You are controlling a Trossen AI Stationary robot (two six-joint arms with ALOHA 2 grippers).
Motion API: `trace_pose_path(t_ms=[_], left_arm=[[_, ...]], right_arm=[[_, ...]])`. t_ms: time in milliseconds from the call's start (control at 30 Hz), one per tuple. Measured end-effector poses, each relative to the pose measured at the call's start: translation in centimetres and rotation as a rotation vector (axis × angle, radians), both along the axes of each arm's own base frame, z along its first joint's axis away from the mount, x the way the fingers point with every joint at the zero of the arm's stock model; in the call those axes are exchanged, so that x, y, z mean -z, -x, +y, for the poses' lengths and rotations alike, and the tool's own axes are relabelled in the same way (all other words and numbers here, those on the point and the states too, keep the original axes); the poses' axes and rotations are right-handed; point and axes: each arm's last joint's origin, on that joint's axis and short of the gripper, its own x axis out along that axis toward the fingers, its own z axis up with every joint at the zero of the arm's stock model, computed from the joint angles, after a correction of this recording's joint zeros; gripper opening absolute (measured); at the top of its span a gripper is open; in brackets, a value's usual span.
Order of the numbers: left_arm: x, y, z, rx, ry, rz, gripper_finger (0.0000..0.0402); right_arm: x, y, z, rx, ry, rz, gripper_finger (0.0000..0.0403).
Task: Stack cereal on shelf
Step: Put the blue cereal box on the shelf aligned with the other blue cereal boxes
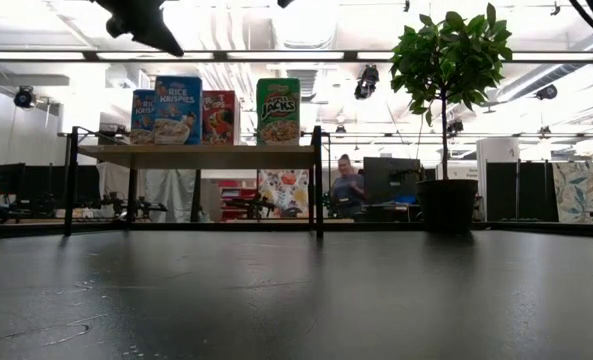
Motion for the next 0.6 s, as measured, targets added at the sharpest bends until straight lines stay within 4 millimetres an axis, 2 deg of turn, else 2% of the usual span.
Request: trace_pose_path(t_ms=[167, 600], left_arm=[[0.0, -0.5, 0.6, -0.008, 0.043, 0.127, 0.0000], [1.0, -1.6, 1.1, -0.021, 0.040, 0.188, 0.0000]], right_arm=[[0.0, 0.0, 0.0, -0.012, 0.009, 0.006, 0.0009], [0.0, 0.0, 0.0, -0.025, 0.018, 0.010, 0.0009]])
